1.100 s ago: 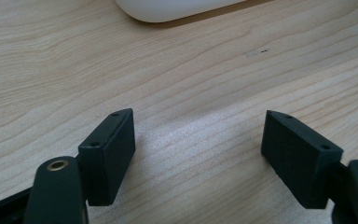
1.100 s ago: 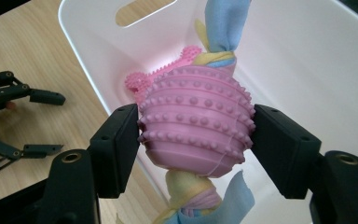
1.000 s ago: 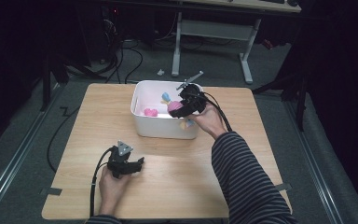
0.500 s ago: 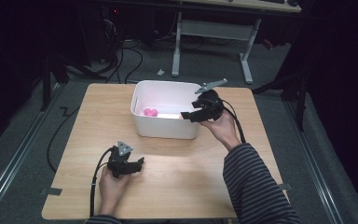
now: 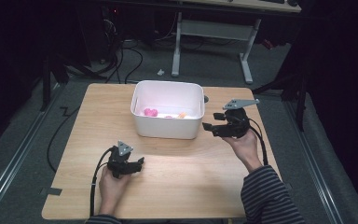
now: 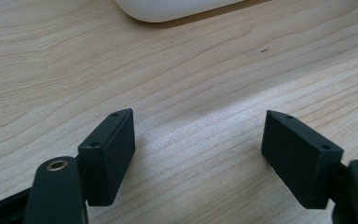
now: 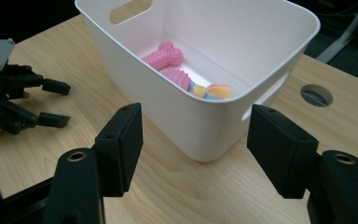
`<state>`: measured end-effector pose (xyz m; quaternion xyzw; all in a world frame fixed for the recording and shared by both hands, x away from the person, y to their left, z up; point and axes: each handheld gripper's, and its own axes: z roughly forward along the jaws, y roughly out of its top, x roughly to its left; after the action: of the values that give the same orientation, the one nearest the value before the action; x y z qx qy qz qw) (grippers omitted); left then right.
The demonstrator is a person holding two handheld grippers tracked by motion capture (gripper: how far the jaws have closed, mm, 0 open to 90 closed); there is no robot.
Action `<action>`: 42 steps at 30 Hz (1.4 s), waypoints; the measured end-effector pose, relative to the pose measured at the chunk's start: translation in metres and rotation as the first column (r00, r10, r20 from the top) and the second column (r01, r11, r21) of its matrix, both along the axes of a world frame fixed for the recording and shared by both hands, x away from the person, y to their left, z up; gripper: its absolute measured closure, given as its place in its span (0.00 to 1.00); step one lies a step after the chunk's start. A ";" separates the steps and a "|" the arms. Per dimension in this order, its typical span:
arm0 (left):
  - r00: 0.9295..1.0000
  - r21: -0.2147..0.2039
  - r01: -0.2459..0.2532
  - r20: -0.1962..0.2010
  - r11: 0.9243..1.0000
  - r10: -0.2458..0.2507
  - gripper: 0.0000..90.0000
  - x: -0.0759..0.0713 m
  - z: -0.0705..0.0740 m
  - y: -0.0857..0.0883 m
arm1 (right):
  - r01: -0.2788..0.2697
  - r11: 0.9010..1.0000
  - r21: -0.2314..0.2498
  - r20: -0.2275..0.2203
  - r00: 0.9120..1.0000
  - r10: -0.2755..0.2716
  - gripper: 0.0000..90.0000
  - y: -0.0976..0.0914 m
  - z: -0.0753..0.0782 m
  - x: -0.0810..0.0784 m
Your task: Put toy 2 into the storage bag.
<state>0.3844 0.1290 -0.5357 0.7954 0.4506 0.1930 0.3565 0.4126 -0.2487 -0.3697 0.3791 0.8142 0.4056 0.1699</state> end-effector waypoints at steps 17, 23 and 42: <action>1.000 0.000 0.000 0.000 1.000 0.000 0.29 0.000 0.000 0.000 | 0.110 0.994 0.028 0.023 0.994 -0.111 0.42 -0.036 -0.024 -0.043; 1.000 0.000 0.000 0.000 1.000 0.000 0.29 0.000 0.000 0.000 | 0.156 0.987 0.021 0.003 0.988 -0.156 0.41 -0.044 -0.059 -0.054; 1.000 0.000 0.000 0.000 1.000 0.000 0.29 0.000 0.000 0.000 | 0.304 0.947 -0.103 -0.045 0.950 -0.310 0.38 -0.051 -0.161 -0.057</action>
<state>0.3844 0.1288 -0.5357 0.7952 0.4507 0.1933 0.3565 0.3556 -0.2995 -0.5305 0.5049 0.7683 0.3236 0.2239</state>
